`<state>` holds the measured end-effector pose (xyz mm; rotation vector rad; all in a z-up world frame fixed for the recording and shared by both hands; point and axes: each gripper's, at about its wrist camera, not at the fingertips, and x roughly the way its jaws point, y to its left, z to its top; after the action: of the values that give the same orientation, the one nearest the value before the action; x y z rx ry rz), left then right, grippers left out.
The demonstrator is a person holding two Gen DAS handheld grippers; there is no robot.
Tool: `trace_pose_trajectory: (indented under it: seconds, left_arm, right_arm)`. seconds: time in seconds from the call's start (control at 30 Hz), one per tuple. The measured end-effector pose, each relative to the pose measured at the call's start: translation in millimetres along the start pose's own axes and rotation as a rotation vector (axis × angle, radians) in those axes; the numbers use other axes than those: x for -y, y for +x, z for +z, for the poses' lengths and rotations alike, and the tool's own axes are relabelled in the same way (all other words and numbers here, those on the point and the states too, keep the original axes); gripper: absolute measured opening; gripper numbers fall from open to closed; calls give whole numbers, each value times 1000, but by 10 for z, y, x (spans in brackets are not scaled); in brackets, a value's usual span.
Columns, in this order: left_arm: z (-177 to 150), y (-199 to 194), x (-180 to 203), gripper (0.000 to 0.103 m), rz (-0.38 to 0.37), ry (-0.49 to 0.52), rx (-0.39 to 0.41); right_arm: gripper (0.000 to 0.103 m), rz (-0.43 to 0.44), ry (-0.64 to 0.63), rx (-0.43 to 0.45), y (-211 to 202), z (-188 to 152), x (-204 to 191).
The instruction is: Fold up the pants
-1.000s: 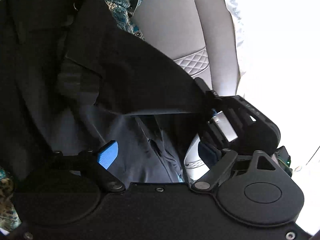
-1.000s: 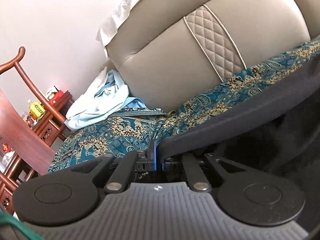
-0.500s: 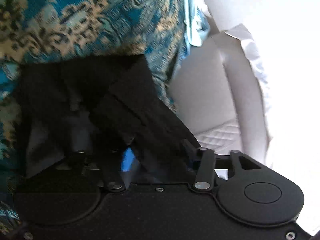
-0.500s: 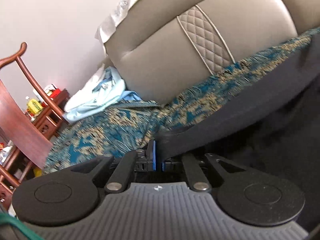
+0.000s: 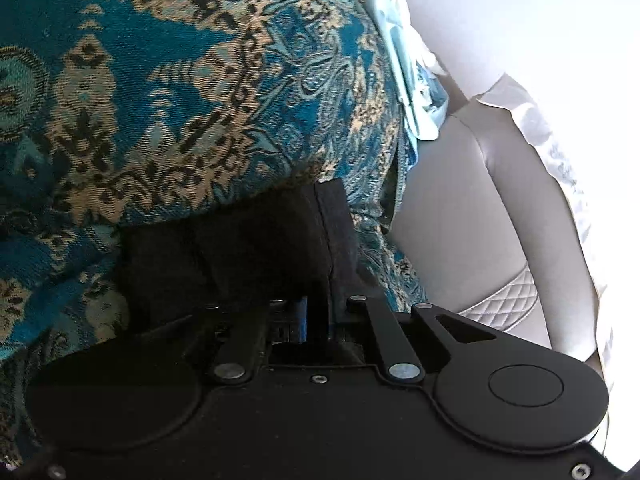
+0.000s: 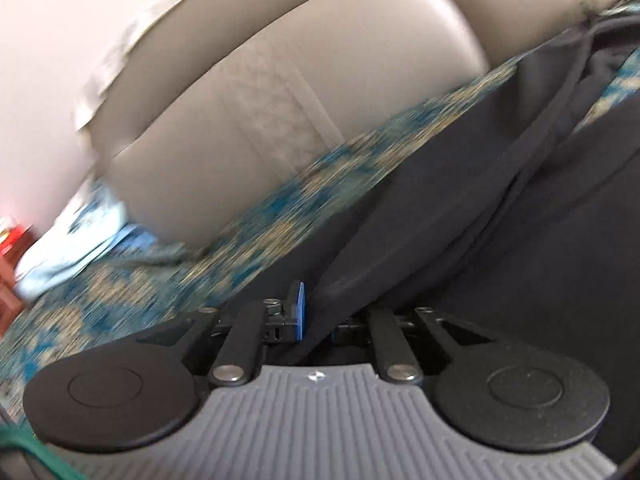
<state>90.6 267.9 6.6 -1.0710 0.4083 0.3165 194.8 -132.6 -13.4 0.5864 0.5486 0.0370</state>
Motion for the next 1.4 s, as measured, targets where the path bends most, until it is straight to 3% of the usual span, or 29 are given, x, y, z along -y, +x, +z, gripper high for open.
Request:
trace_pose_trajectory:
  seconds: [0.2,0.23,0.47,0.63,0.8,0.9,0.93,1.03,1.17,1.3,1.4]
  left_arm:
    - [13,12,-40,8,19,0,-9]
    - [17,21,-52,8,20,-1,-14]
    - [19,144,-112,8,67,-13,-46]
    - [-19,218,-84,8,95,23,-39]
    - [-10,320,-12,8,108,59,-27]
    - [9,393,27,8,114,59,-26]
    - [16,419,46,8,118,55,-24]
    - [22,461,126,8,135,68,-16]
    - [-15,438,254,8,156,126,25]
    - [16,341,333,8,150,171,76]
    - [124,311,464,8,174,243,56]
  right_arm:
    - [22,-239,47,115,271,690,699]
    - [28,-266,55,132,310,819,845]
    - [32,-445,93,210,523,1638,1717]
    - [30,-527,132,217,688,2212,2278]
    - [30,-671,111,193,990,2766,2720]
    - [23,-679,138,167,1072,3031,3004]
    - [7,-674,143,156,1073,3098,3071]
    - [4,-652,161,179,889,3129,3154]
    - [4,-659,81,240,457,3042,3210]
    - [4,-665,82,284,-219,2814,3346]
    - [4,-675,94,289,-761,2627,3467]
